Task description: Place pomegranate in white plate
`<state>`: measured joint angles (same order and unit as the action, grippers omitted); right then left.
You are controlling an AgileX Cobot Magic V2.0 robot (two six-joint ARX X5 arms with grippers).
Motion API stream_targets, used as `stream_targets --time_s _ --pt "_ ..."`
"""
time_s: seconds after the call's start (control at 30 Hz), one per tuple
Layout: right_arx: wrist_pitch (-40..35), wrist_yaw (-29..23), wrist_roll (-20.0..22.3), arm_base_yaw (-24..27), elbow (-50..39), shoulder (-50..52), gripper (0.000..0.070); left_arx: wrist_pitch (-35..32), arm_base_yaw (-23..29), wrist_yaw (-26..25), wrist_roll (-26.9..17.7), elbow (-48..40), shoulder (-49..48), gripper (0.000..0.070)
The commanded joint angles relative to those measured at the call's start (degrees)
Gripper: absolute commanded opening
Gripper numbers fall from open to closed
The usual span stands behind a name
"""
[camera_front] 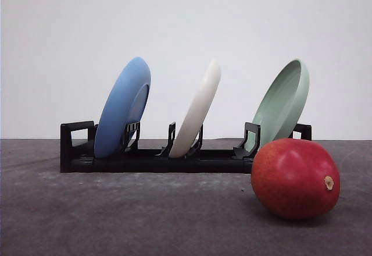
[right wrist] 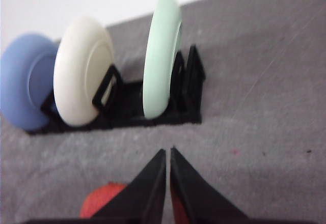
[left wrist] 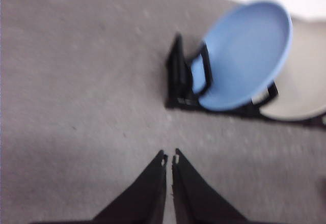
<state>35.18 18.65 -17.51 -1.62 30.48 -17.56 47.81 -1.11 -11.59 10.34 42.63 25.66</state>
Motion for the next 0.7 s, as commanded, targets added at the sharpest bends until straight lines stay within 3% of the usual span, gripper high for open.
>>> stream_targets --time_s 0.0,0.27,0.43,0.5,0.6,0.67 --pt "-0.5 0.4 2.6 -0.9 1.0 -1.3 0.0009 -0.7 -1.7 -0.5 -2.4 1.1 0.9 0.0000" --pt "-2.4 -0.5 8.6 -9.1 1.0 -4.1 0.0010 -1.1 -11.4 -0.4 -8.9 1.1 4.1 0.0000" --pt "-3.2 -0.4 9.5 -10.6 1.0 -4.1 0.0011 -1.1 -13.2 -0.5 -12.4 1.1 4.7 0.0001" --pt "-3.4 0.1 9.7 -10.6 1.0 -4.0 0.0070 -1.4 -13.2 -0.5 -12.5 1.1 4.7 0.0080" --pt "-3.9 1.1 10.7 -10.6 1.0 -4.0 0.0305 -2.1 -13.2 -0.5 -12.5 1.4 4.6 0.0337" --pt "-4.4 1.1 10.7 -10.6 1.0 -4.0 0.0341 -2.5 -13.3 -1.2 -12.5 1.9 4.6 0.0367"
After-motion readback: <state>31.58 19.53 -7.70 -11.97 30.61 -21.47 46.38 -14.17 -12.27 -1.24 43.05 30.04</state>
